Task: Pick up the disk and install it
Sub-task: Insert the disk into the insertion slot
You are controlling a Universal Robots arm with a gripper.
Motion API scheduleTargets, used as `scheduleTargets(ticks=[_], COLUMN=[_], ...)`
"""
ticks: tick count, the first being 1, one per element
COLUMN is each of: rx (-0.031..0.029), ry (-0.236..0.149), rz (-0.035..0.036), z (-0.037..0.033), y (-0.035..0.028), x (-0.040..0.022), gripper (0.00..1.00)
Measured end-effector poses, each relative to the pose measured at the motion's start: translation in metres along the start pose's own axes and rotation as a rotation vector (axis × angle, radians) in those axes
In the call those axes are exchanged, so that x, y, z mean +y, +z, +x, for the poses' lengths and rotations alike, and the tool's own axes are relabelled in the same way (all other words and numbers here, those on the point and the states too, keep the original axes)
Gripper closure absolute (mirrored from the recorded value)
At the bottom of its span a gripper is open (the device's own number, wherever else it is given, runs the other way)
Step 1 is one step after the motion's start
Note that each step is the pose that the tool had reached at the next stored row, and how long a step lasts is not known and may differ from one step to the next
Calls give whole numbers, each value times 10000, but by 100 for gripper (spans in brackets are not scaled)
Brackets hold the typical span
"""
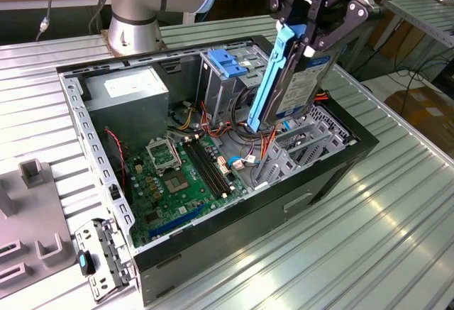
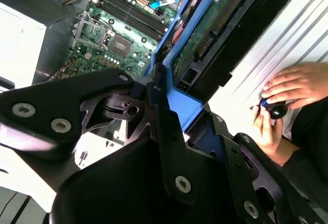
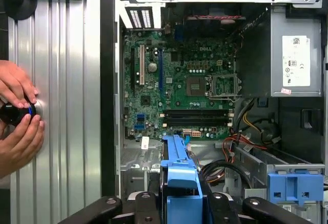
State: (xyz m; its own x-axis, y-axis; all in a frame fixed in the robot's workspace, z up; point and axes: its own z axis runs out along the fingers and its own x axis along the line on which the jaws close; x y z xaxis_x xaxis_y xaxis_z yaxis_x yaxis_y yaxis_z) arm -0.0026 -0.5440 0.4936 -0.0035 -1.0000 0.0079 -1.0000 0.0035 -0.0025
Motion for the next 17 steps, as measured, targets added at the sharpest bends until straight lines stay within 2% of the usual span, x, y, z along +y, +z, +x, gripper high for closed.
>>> scheduleTargets(ticks=[5,8,14,17], rx=[16,17,21,18], ry=[0,0,1,0], rz=[0,1,0,1], z=[83,103,122,137], y=[29,46,77,104], x=[-57,-129,-352,-443], gripper=[63,63,63,63])
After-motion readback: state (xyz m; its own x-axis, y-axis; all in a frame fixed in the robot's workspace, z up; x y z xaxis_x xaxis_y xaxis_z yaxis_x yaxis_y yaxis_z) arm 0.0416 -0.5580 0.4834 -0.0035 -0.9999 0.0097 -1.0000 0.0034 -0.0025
